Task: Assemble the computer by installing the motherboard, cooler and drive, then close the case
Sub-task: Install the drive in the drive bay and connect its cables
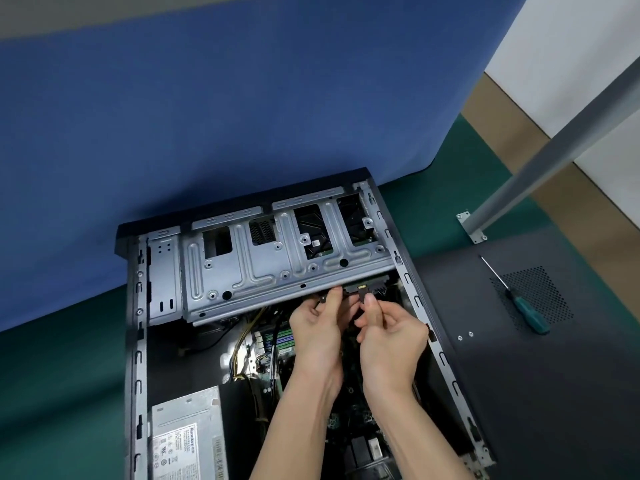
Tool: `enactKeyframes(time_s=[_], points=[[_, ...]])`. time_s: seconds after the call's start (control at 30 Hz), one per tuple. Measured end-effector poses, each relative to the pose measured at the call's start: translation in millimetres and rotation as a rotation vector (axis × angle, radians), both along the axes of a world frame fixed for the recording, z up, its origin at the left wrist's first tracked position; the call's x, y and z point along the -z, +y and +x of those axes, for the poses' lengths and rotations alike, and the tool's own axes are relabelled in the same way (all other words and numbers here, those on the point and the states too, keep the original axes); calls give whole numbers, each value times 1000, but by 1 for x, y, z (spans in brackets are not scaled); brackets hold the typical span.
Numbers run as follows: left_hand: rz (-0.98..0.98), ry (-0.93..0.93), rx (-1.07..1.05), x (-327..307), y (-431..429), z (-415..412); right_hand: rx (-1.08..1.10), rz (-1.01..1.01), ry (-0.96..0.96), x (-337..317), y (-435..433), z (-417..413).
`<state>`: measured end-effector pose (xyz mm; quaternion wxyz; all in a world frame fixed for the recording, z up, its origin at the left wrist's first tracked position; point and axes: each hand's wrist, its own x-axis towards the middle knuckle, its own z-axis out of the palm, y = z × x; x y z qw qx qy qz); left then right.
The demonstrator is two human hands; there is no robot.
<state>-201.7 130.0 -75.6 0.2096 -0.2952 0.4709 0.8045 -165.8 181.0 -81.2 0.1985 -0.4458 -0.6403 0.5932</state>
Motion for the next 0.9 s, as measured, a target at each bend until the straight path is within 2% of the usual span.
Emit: enactKeyframes(time_s=[0.9], points=[[7,49,-31,3,1,2,-57,46,0,-2,0,5]])
